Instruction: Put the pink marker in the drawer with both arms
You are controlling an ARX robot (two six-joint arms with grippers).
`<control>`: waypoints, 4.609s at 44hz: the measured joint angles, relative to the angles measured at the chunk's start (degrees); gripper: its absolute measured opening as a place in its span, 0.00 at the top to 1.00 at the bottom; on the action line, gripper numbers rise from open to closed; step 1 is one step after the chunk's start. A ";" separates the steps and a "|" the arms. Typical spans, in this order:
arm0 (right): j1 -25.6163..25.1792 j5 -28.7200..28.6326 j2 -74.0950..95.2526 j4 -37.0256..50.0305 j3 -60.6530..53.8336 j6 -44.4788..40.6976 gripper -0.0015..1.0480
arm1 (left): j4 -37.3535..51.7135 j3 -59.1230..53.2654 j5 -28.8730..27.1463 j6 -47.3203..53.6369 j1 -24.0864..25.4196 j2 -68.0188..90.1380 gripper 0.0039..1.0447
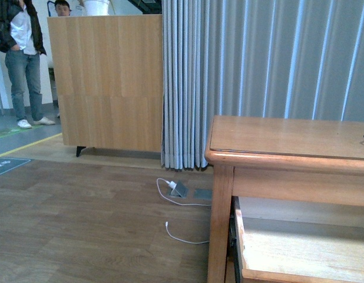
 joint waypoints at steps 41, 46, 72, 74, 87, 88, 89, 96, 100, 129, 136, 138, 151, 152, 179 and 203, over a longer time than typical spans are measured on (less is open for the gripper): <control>6.08 -1.77 14.58 -21.44 7.67 1.16 0.08 | 0.37 -1.53 0.13 0.09 0.00 -2.49 0.40; 9.07 -0.55 25.29 -18.73 10.36 -0.74 0.08 | 0.37 -1.51 0.13 0.11 0.00 -2.49 0.23; 19.30 14.64 71.91 8.57 24.96 1.81 0.08 | 0.37 -1.53 0.13 0.13 0.00 -2.49 0.06; 19.50 15.65 74.23 10.95 26.38 2.14 0.08 | 0.37 -1.53 0.13 0.13 0.00 -2.49 0.06; 19.87 18.91 87.30 23.56 34.23 3.72 0.08 | 0.37 -1.53 0.13 0.13 0.00 -2.49 0.06; 19.87 18.99 87.73 24.00 34.53 3.78 0.08 | 0.37 -1.53 0.13 0.13 0.00 -2.49 0.06; 19.87 19.28 88.65 24.92 35.17 3.93 0.08 | 0.37 -1.53 0.13 0.13 0.00 -2.49 0.06; 19.87 20.44 93.74 29.03 39.39 4.94 0.08 | 0.37 -1.53 0.13 0.13 0.00 -2.49 0.06; 19.87 20.98 96.32 31.30 41.64 5.64 0.08 | 0.37 -1.53 0.13 0.13 0.00 -2.49 0.06; 18.93 22.69 107.19 35.32 53.75 6.78 0.08 | 0.37 -1.53 0.13 0.13 0.00 -2.49 0.06; 18.56 22.99 107.47 35.85 53.83 6.78 0.08 | 0.37 -1.53 0.13 0.13 0.00 -2.49 0.06; 18.56 22.97 107.47 35.87 53.83 6.80 0.08 | 0.37 -1.53 0.13 0.13 0.00 -2.49 0.06; 18.56 23.30 106.07 35.43 52.39 6.49 0.08 | 0.37 -1.53 0.13 0.13 0.00 -2.49 0.06; 18.53 23.19 105.57 35.32 51.84 6.54 0.08 | 0.37 -1.53 0.13 0.13 0.00 -2.49 0.06; 10.97 6.16 61.29 14.08 23.65 6.71 0.08 | 0.37 -1.53 0.13 0.13 0.00 -2.49 0.06; -5.53 -9.35 27.08 -10.73 14.45 5.49 0.08 | 0.37 -1.53 0.13 0.13 0.00 -2.49 0.06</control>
